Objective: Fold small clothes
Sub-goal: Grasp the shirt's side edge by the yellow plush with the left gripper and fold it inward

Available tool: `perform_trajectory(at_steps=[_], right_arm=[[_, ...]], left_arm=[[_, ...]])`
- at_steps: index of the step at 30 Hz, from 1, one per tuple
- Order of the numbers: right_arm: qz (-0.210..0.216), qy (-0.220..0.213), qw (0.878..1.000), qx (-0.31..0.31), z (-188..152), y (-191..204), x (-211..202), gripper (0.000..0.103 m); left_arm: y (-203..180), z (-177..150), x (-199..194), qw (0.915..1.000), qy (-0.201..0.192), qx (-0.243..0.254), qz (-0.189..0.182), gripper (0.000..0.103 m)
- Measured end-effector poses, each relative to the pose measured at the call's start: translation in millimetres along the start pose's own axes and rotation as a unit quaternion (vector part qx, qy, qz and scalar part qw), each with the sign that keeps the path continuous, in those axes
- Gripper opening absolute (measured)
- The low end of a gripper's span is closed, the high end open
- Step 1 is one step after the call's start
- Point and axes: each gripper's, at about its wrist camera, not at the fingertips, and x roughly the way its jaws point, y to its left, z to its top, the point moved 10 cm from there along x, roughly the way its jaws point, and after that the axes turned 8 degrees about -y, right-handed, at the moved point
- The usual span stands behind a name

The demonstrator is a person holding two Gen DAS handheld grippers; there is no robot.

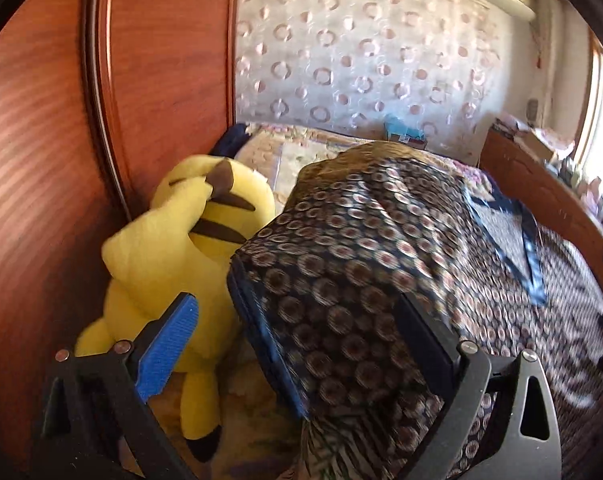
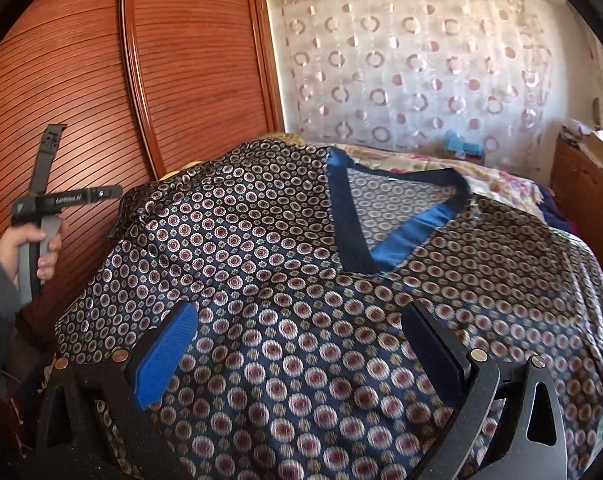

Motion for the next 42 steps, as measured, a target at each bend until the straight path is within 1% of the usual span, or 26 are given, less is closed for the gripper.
perform_trajectory(at_steps=[2,4,6,9,11,12,13,14,15,16,18,19,20,22,25,26,28,30,31,32,34,35,38,39,42], right_arm=[[0.007,0.004,1.000,-0.003,5,1,7,0.102],[0.012,0.005,1.000,-0.007,10,1,13,0.102],[0.020,0.006,1.000,-0.008,13,5,13,0.102],[0.027,0.006,1.000,-0.009,16,6,19,0.102],[0.030,0.007,1.000,-0.009,17,7,21,0.102],[0.031,0.008,0.999,-0.008,16,6,21,0.102],[0.031,0.008,0.999,-0.008,17,6,20,0.102],[0.031,0.009,0.999,-0.007,16,5,21,0.102],[0.031,0.009,0.999,-0.005,16,2,19,0.102],[0.029,0.008,1.000,-0.006,17,5,25,0.102],[0.027,0.007,1.000,-0.003,15,3,23,0.102],[0.025,0.006,1.000,-0.003,15,5,28,0.102],[0.025,0.006,1.000,0.000,15,3,27,0.102],[0.024,0.005,1.000,0.002,15,4,27,0.102],[0.021,0.000,1.000,0.004,16,4,25,0.102],[0.020,-0.001,1.000,0.005,16,3,24,0.102],[0.017,-0.004,1.000,0.010,16,0,21,0.102],[0.013,-0.008,1.000,0.013,17,-3,18,0.102],[0.011,-0.009,1.000,0.014,18,-6,17,0.102],[0.009,-0.011,1.000,0.016,18,-9,15,0.102],[0.006,-0.012,1.000,0.023,17,-14,12,0.102],[0.003,-0.013,1.000,0.027,17,-15,11,0.102],[0.000,-0.016,0.999,0.029,16,-19,7,0.102],[-0.002,-0.016,0.999,0.028,15,-19,7,0.102],[-0.005,-0.020,0.999,0.031,15,-22,6,0.102]], left_arm=[[5,0,9,0.9999,0.006,-0.013,-0.009,0.098],[5,-4,17,0.9993,0.015,-0.024,-0.024,0.084],[6,-10,26,0.9984,0.028,-0.036,-0.035,0.079],[7,-13,34,0.9966,0.038,-0.052,-0.051,0.077],[9,-15,37,0.9944,0.045,-0.073,-0.061,0.069],[10,-14,38,0.9937,0.045,-0.081,-0.063,0.062],[12,-14,38,0.9929,0.045,-0.090,-0.064,0.051],[13,-12,37,0.9934,0.041,-0.090,-0.059,0.043],[14,-9,35,0.9946,0.036,-0.083,-0.050,0.031],[12,-4,30,0.9965,0.027,-0.068,-0.041,0.023],[6,5,23,0.9982,0.012,-0.046,-0.037,0.014],[2,10,19,0.9989,0.005,-0.032,-0.033,0.011],[-4,15,15,0.9996,-0.001,-0.013,-0.025,0.010],[-16,26,6,0.9996,-0.014,0.010,-0.023,0.009],[-39,45,-9,0.9976,-0.040,0.054,-0.017,0.009],[-54,53,-16,0.9956,-0.053,0.075,-0.019,0.009],[-72,63,-20,0.9930,-0.062,0.096,-0.028,0.009],[-99,72,-25,0.9893,-0.072,0.118,-0.049,0.009],[-109,77,-25,0.9873,-0.076,0.132,-0.048,0.009],[-118,83,-25,0.9847,-0.082,0.150,-0.031,0.009],[-121,89,-23,0.9835,-0.081,0.160,-0.019,0.009],[-120,89,-23,0.9840,-0.079,0.158,-0.020,0.009],[-118,86,-22,0.9859,-0.065,0.147,-0.045,0.009],[-121,85,-22,0.9862,-0.060,0.145,-0.051,0.007],[-142,77,-23,0.9856,-0.052,0.143,-0.074,0.007]])
